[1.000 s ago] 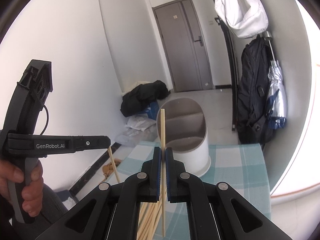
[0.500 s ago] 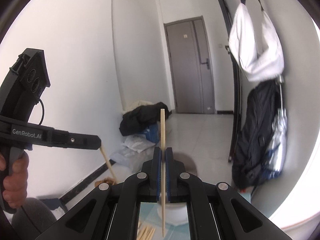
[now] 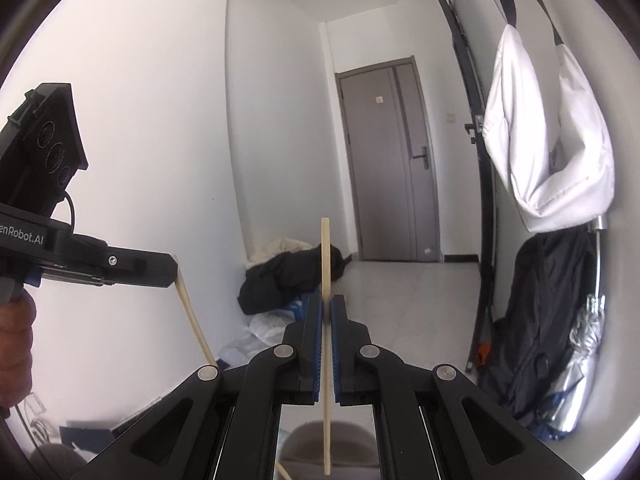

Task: Organize utensils
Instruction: 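Carry the chopsticks up over the holder with both tools, then open both tools to drop the chopsticks into the holder, then withdraw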

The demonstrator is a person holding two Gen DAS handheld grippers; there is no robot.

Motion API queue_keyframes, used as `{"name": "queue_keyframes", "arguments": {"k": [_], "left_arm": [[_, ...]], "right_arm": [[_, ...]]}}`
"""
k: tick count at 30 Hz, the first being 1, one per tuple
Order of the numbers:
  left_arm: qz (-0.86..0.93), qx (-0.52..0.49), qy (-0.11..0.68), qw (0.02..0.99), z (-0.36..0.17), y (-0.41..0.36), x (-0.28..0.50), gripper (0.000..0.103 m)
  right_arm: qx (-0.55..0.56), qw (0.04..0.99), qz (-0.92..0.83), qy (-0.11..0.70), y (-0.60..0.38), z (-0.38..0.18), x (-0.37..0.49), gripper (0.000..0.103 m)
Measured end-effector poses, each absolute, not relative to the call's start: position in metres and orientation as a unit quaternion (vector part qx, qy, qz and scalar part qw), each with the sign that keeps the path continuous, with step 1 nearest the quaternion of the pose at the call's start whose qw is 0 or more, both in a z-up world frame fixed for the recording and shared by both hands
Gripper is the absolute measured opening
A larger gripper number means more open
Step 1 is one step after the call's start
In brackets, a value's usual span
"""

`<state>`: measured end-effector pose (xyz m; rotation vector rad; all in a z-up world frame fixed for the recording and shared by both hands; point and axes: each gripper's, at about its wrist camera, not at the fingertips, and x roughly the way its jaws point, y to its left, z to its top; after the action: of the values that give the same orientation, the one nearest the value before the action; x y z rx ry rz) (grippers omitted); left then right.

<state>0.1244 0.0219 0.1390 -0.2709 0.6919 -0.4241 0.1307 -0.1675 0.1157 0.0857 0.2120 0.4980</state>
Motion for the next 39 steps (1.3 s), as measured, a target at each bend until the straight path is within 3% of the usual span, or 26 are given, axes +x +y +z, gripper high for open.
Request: {"name": "queue_keyframes", "arguments": {"k": [19,24,26,28,32,34,38,39], "left_arm": [[-0.184,-0.125,0.373,0.901,0.075,0.024,0.178,0.002],[-0.162,-0.105,0.39,0.9,0.072,0.021,0.178,0.005],[-0.151,-0.097,0.386,0.905,0.073,0.021,0.173,0.006],[-0.146,-0.104,0.382,0.906,0.075,0.024,0.168,0.011],[-0.113,-0.117,0.382,0.91,0.077,0.036,0.155,0.041],[-0.1,-0.128,0.373,0.913,0.078,0.043,0.146,0.048],[-0.059,-0.121,0.361,0.923,0.085,0.045,0.126,0.065],[-0.055,-0.118,0.356,0.925,0.088,0.044,0.121,0.066]], "right_arm": [[0.006,0.951,0.279,0.133,-0.163,0.05,0.171,0.004],[-0.005,0.945,0.29,0.154,-0.162,0.041,0.165,0.008],[-0.008,0.947,0.277,0.165,-0.165,0.04,0.159,0.017],[0.002,0.948,0.269,0.17,-0.17,0.041,0.152,0.02],[0.026,0.951,0.252,0.176,-0.185,0.044,0.135,0.032],[0.037,0.952,0.245,0.177,-0.191,0.048,0.122,0.037],[0.039,0.962,0.202,0.179,-0.196,0.056,0.096,0.067],[0.043,0.963,0.202,0.174,-0.198,0.058,0.089,0.068]]}}
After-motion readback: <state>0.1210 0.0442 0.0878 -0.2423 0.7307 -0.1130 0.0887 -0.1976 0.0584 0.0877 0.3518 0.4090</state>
